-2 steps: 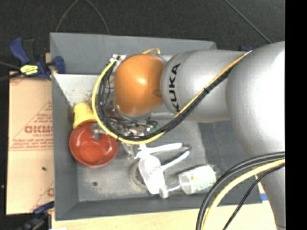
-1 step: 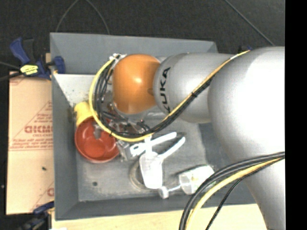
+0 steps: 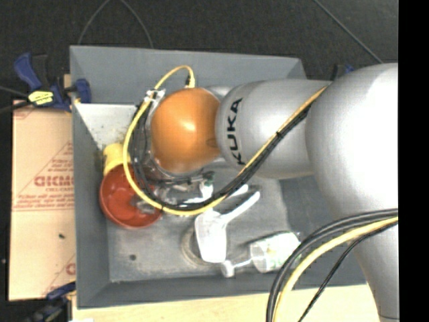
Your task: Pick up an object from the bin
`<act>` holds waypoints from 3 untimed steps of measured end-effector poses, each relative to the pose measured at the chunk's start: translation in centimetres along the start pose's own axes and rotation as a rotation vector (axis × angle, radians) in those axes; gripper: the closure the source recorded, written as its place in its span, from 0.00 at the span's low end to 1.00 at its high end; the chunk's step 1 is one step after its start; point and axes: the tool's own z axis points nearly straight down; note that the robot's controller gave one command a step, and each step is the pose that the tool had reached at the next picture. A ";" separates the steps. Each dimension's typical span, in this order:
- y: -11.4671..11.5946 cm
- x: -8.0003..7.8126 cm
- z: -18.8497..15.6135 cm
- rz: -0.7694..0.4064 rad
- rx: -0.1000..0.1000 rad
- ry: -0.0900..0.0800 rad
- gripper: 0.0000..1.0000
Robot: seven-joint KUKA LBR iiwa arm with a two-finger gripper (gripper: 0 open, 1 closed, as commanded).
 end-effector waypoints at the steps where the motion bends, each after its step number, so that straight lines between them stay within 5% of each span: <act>1: 0.5 0.0 0.1 -0.095 0.002 -0.002 1.00; 3: 0.7 0.1 -5.3 -0.091 -0.006 0.003 1.00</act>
Offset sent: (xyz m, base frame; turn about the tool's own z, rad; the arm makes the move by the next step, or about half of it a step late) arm -0.0032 0.0017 0.0561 -0.0880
